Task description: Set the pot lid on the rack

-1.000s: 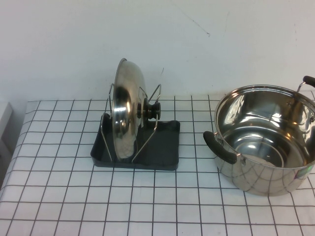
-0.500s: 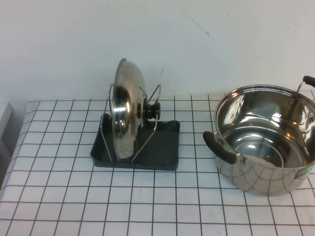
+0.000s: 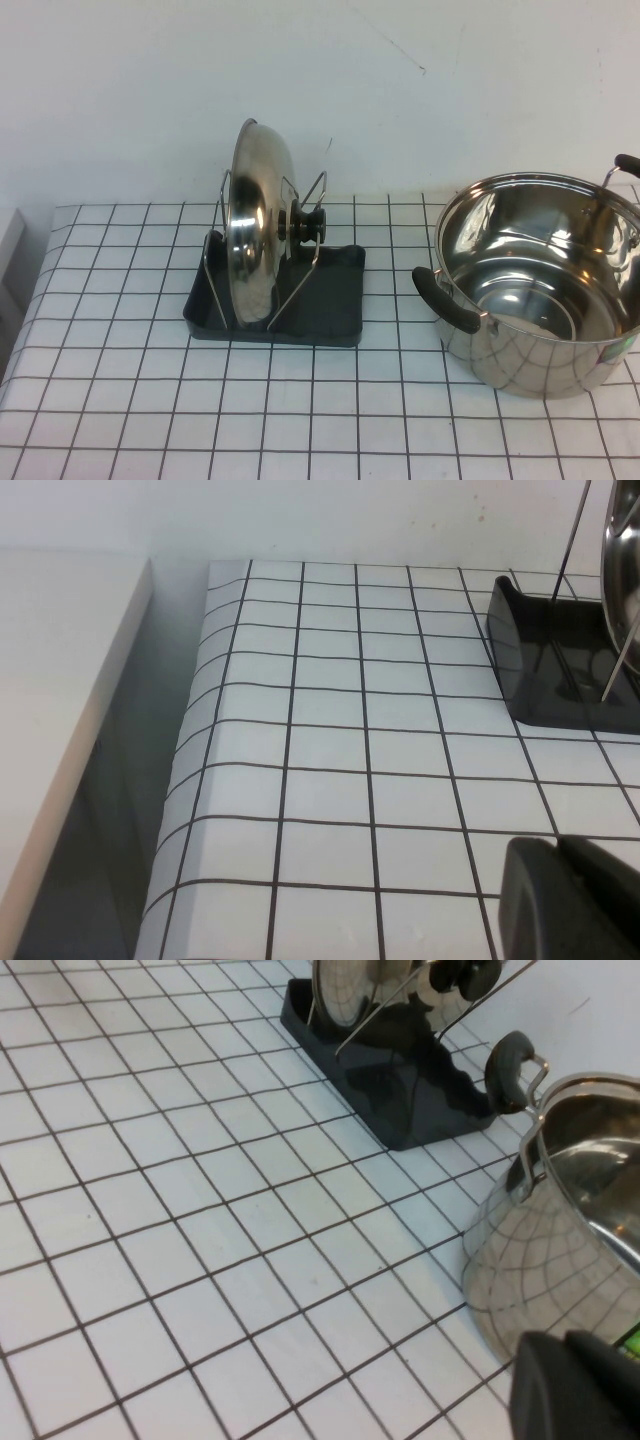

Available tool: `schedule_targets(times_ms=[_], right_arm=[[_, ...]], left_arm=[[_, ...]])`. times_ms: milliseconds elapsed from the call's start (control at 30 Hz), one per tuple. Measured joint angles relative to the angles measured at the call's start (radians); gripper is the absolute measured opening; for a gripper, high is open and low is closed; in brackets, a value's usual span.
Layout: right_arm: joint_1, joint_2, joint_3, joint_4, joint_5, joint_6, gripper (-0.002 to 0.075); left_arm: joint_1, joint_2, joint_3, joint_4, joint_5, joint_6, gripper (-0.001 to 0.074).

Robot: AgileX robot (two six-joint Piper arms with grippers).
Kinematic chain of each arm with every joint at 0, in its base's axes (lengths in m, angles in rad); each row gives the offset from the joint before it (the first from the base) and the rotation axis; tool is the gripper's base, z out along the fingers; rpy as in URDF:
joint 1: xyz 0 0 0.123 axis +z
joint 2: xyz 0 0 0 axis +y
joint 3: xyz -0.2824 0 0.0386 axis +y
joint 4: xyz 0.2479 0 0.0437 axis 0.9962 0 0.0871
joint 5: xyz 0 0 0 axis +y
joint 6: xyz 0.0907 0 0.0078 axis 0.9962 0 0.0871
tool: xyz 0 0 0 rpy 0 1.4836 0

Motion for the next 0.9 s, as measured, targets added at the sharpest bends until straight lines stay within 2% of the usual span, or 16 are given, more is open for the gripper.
schedule_targets(times_ms=[167,333,467,567,700,900], right_arm=[[-0.062,-0.022,0.065,-0.017,-0.126,-0.002,-0.0003],[-0.261,-0.082,0.214,-0.038,-0.317,-0.002,-0.0003],[-0.457,-0.121,0.316,-0.033,-0.408,-0.002,-0.0003],[-0.592,-0.125,0.358,-0.032,-0.427,-0.002,-0.0003],[-0.711,-0.126,0.389,-0.029,-0.434,-0.002,-0.0003],[-0.795,-0.126,0.389,-0.027,-0.397,-0.002,-0.0003]], left_arm=[[0.000,0.000,0.000,0.000,0.002,0.000,-0.0001],[0.000,0.000,0.000,0.000,0.002,0.000,-0.0002],[0.000,0.000,-0.001,0.000,0.002,0.000,-0.0002],[0.000,0.000,-0.001,0.000,0.002,0.000,-0.0002],[0.000,0.000,-0.001,0.000,0.002,0.000,-0.0001],[0.000,0.000,-0.001,0.000,0.002,0.004,-0.0001]])
